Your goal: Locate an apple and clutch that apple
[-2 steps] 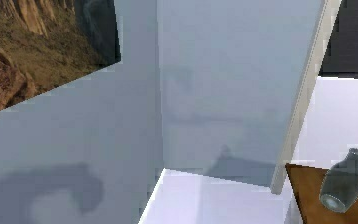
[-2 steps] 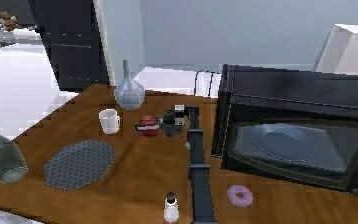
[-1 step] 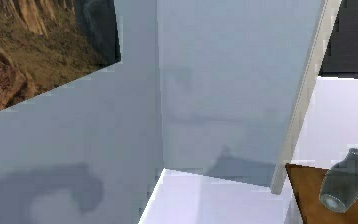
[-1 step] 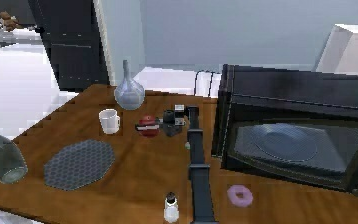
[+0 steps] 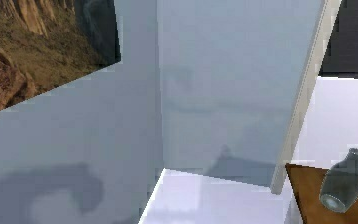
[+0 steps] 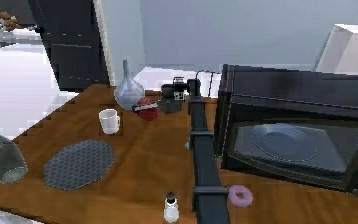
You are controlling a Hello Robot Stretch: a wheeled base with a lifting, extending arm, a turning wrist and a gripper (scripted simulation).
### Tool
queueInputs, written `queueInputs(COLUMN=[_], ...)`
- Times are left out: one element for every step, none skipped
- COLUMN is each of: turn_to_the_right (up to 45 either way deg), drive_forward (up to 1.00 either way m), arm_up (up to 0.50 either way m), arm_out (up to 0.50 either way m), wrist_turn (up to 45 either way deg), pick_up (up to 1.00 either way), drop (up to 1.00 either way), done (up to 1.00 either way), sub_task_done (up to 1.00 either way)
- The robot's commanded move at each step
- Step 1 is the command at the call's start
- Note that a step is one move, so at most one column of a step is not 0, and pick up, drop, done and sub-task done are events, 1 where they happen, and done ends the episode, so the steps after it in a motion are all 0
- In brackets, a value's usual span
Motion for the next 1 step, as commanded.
queueInputs(turn_to_the_right=[0.0], drive_forward=[0.0], arm_up=[0.0], arm_out=[0.0], wrist_turn=[0.0], pick_up=[0.0], drop=[0.0], done=[1.0], sub_task_done=[0.0])
